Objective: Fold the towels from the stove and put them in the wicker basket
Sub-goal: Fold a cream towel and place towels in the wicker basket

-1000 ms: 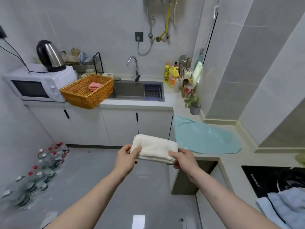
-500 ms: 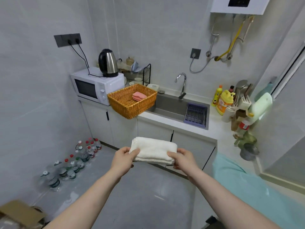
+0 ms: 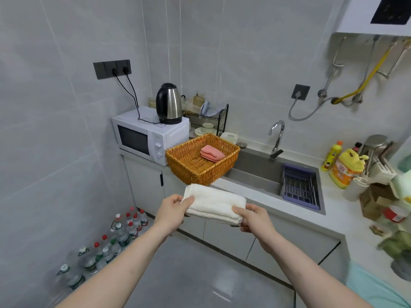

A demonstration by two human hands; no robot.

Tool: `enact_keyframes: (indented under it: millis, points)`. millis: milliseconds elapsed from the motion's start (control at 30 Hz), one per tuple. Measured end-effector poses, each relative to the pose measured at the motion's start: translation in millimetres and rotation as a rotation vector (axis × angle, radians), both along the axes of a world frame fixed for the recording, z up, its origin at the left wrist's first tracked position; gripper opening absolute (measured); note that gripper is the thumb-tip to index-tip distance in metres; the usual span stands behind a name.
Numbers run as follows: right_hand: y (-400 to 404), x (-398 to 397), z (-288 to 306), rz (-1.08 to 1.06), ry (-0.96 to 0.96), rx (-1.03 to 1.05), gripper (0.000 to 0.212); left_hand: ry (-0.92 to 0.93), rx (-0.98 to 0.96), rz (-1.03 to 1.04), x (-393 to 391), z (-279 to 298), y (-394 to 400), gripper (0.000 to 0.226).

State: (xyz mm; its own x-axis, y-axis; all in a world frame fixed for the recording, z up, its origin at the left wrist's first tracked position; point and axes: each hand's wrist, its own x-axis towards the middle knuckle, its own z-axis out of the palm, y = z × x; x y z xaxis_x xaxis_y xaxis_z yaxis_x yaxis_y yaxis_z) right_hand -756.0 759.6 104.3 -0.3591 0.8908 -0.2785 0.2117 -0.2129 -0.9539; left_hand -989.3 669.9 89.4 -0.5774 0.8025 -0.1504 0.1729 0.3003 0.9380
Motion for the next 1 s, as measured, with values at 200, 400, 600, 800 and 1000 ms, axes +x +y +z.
enact_keyframes:
  millis: [200, 400, 600, 800, 1000]
  points:
    - [42, -51, 6, -0.010, 0.008, 0.010, 0.019, 0.001, 0.001, -0.022, -56, 4, 48, 0.040]
    - [109, -107, -2, -0.004, -0.011, 0.010, 0.022, 0.015, -0.019, -0.009, -107, 2, 105, 0.038]
    - [193, -163, -27, 0.011, 0.014, -0.043, 0.028, 0.071, -0.074, -0.017, -163, -6, 184, 0.035]
    - [280, -205, -42, 0.010, 0.009, -0.109, 0.022, 0.069, -0.135, -0.064, -205, -15, 275, 0.031]
    - [351, -233, -58, 0.041, -0.077, -0.130, 0.018, 0.085, -0.263, -0.052, -232, -41, 343, 0.033]
